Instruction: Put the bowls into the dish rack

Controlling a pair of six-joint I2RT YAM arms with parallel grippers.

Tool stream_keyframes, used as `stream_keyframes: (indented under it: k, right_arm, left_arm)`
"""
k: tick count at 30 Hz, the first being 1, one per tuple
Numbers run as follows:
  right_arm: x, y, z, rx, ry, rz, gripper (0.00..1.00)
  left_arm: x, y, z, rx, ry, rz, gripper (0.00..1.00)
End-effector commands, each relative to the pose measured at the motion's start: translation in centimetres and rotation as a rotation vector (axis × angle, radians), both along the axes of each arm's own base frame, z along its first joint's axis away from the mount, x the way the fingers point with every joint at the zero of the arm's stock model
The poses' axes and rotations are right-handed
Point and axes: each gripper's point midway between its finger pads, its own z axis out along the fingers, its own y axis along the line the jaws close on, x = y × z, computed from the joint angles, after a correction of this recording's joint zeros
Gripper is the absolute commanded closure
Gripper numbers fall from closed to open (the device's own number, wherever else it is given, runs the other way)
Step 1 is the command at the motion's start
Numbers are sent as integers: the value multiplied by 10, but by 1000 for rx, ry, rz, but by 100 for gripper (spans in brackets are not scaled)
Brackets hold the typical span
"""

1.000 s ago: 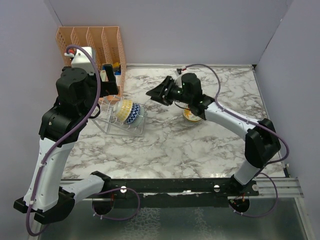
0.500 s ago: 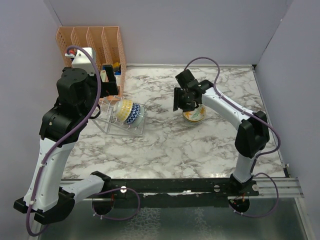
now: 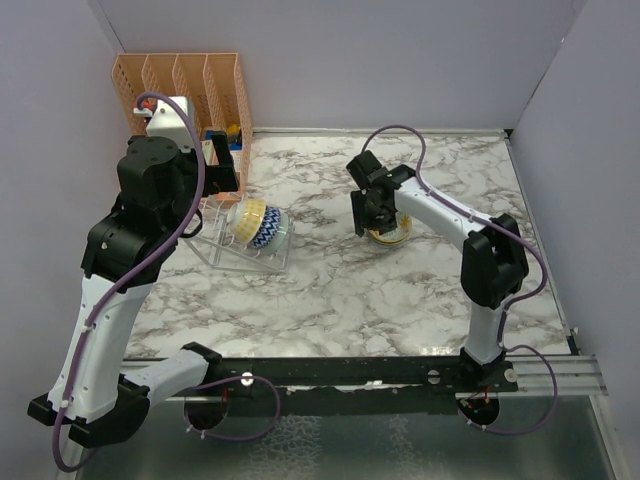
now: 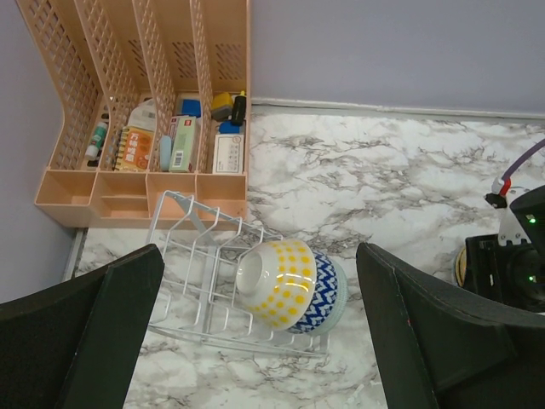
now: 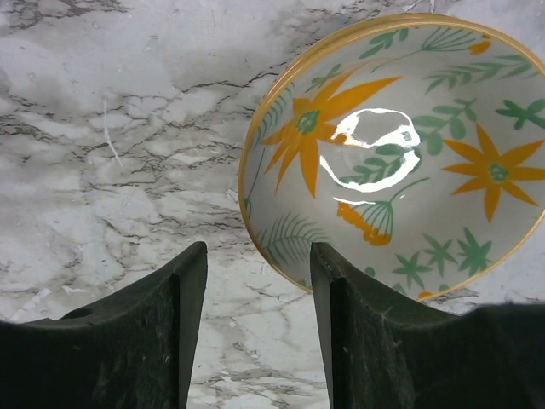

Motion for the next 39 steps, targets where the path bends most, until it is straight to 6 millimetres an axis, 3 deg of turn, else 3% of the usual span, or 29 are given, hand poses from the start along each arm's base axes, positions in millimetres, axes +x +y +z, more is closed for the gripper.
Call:
stream_keyframes:
  k: [1,12,16,23,29,35,39]
  right_arm:
    - [4,-3,-22,-47,8,37,49]
    - [12,7,-9,13,-22,57,71]
    - [14,6,-8,9,-20,57,83]
    - [29,3,23,10,-100,42,99]
    - [36,-7,38,-32,-155,17,99]
    - [28,-18,28,-81,-123,0,99]
    - [22,-12,19,-43,-100,7,86]
  left_arm:
    - [-1,-1,1,-9,-9,-2,1]
    - [0,0,1,1,-14,-1,1]
    - [-1,0,0,3,-13,-2,1]
    - [-1,0,2,3,-17,1,1]
    - [-1,1,2,1,-17,4,1]
    - [-2,0,1,-2,-15,1,1]
    - [-3,1,1,-2,-14,2,1]
